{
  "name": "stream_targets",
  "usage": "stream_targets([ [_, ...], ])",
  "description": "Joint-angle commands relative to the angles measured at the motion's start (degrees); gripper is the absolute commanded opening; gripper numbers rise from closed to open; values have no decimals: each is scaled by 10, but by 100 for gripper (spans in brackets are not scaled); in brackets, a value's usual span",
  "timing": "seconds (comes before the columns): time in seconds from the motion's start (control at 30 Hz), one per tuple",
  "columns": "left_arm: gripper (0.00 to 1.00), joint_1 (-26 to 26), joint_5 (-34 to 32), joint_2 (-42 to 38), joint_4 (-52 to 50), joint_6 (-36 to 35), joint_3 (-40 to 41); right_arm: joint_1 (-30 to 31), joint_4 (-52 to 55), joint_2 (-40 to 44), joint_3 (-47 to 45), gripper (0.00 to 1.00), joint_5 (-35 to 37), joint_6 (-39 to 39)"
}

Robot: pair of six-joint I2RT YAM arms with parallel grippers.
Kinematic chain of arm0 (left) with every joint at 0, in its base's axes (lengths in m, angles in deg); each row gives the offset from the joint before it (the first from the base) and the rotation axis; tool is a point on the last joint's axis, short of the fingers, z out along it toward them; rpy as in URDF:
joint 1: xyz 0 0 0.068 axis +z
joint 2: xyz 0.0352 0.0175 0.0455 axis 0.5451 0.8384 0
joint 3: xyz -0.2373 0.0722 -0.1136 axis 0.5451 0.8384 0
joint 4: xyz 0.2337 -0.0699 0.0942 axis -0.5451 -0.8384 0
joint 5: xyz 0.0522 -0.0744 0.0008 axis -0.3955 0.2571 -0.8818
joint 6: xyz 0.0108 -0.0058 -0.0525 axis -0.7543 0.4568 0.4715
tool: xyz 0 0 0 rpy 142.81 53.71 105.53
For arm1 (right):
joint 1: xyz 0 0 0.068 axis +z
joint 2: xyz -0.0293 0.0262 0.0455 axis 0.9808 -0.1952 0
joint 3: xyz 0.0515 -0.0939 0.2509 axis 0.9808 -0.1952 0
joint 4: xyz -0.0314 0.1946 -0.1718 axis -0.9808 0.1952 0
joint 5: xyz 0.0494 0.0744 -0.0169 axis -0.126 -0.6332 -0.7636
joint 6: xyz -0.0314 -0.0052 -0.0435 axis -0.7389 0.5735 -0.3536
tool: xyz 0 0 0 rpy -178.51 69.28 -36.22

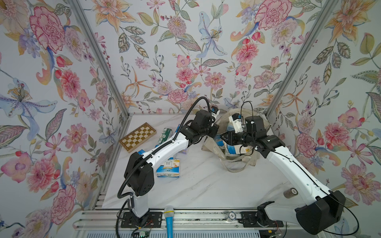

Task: Put tissues into the canvas bag
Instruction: Adjust the canvas bag at the center of the board.

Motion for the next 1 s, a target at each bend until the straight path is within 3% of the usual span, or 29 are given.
stream_targets([
  [0.0, 0, 11, -3, -3, -4, -11, -11, -2, 13, 13, -22, 28, 9, 34],
  [0.33, 0, 21, -2, -14, -3, -16, 0, -45, 137, -26, -1, 21, 145, 1],
  [0.57, 0, 26, 1, -23, 1, -14, 16, -58, 201, -52, 33, 22, 344, -21],
  [0.7, 0, 28, 3, -25, 2, -12, 22, -77, 199, -61, 47, 25, 419, -21],
  [0.77, 0, 28, 4, -26, 4, -11, 28, -79, 190, -72, 54, 26, 439, -21],
  [0.97, 0, 27, 15, -28, 11, -8, 45, -74, 134, -111, 59, 26, 412, -11],
])
